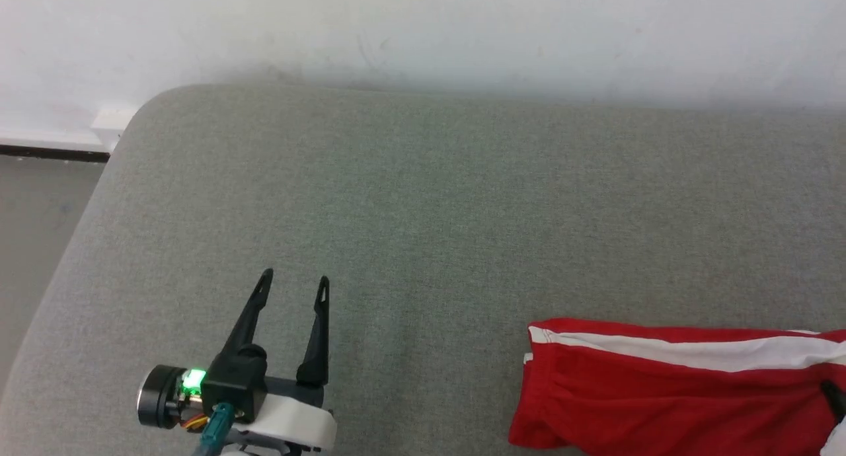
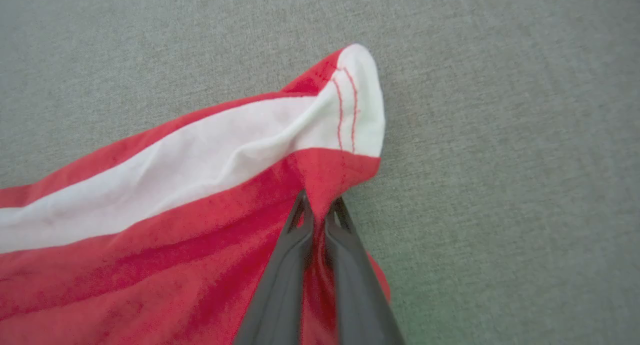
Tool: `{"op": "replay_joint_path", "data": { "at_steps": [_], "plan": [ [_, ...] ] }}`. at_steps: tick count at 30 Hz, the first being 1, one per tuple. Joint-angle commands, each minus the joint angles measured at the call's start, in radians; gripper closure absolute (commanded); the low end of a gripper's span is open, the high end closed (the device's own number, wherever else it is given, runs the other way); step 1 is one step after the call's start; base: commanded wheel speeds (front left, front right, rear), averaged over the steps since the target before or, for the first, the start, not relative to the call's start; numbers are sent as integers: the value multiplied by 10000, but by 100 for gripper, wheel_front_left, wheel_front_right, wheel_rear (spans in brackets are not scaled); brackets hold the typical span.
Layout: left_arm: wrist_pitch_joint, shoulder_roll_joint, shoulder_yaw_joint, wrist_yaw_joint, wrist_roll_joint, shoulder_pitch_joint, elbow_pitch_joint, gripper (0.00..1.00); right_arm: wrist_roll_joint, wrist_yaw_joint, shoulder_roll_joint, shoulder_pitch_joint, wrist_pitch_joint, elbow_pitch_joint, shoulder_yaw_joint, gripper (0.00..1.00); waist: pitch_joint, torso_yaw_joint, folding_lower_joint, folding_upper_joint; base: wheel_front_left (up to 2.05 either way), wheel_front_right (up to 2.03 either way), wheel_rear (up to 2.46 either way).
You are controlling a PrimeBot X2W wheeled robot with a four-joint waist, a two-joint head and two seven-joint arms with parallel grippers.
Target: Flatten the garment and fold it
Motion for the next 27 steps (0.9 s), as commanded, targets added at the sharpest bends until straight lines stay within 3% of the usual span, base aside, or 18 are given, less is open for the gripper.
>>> {"op": "replay_joint_path", "data": {
  "at_steps": [1,7,16,22,27],
  "plan": [
    [-47,-52,80,-79,78,157,55,0,-52,-19,110,126,99,-190,-58,100,-88,-89,-1,-2,0,0,0],
    [-47,-203,232,-273,147,322,183,0,233,-19,829,684,1107,-2176,-38,100,-303,-281,-1,-2,0,0,0],
    [-47,-436,367,-527,246,427,204,0,925,-19,2040,1399,2968,-5271,1214,100,-478,-325,-1,-2,0,0,0],
    [-47,-595,465,-661,285,351,233,0,1500,-19,2566,1360,3442,-5846,1862,100,-412,-68,-1,-2,0,0,0],
    [-47,-690,546,-774,327,294,271,0,2147,-19,2620,1080,2818,-5185,2558,100,-303,228,-1,-2,0,0,0]
  ]
}}
